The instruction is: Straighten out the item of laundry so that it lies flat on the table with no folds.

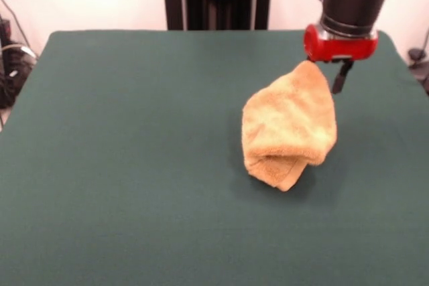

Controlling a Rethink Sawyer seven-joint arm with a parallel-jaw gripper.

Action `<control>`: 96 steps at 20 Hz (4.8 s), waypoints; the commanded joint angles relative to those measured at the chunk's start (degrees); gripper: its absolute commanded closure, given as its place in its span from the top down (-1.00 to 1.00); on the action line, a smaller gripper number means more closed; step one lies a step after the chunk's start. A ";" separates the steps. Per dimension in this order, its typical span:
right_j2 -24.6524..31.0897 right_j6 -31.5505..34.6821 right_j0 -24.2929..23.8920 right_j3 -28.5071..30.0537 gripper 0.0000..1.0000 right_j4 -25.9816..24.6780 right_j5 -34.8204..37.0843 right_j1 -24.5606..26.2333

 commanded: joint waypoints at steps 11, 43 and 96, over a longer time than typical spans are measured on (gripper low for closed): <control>1.55 16.51 5.17 -5.84 1.00 8.03 8.80 -1.67; -7.19 15.03 13.89 -18.79 1.00 10.84 9.60 8.66; -10.86 18.95 22.54 -41.21 1.00 14.13 25.68 20.82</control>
